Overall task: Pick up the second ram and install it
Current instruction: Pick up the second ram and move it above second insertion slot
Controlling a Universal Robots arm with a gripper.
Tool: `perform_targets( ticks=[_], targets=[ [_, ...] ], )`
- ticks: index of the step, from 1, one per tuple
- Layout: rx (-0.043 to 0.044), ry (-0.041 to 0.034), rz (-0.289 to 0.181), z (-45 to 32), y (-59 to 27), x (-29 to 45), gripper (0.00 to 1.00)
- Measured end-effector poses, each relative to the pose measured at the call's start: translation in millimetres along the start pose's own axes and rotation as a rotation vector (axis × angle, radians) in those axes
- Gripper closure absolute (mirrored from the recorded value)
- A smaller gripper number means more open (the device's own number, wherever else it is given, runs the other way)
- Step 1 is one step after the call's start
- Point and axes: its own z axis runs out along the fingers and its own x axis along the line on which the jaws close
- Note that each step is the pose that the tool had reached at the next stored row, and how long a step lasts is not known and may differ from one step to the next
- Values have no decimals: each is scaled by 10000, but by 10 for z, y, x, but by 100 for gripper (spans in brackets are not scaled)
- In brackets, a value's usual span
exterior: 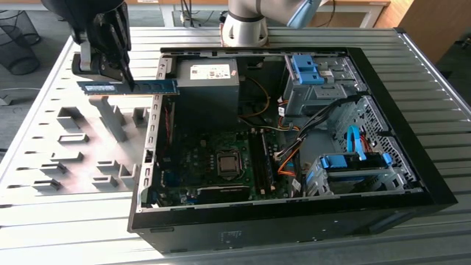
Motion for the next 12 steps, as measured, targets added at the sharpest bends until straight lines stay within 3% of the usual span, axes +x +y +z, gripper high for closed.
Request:
perform_targets(
  ticks=[12],
  targets=[
    [0, 0, 0, -1, -54, -2, 86]
  ],
)
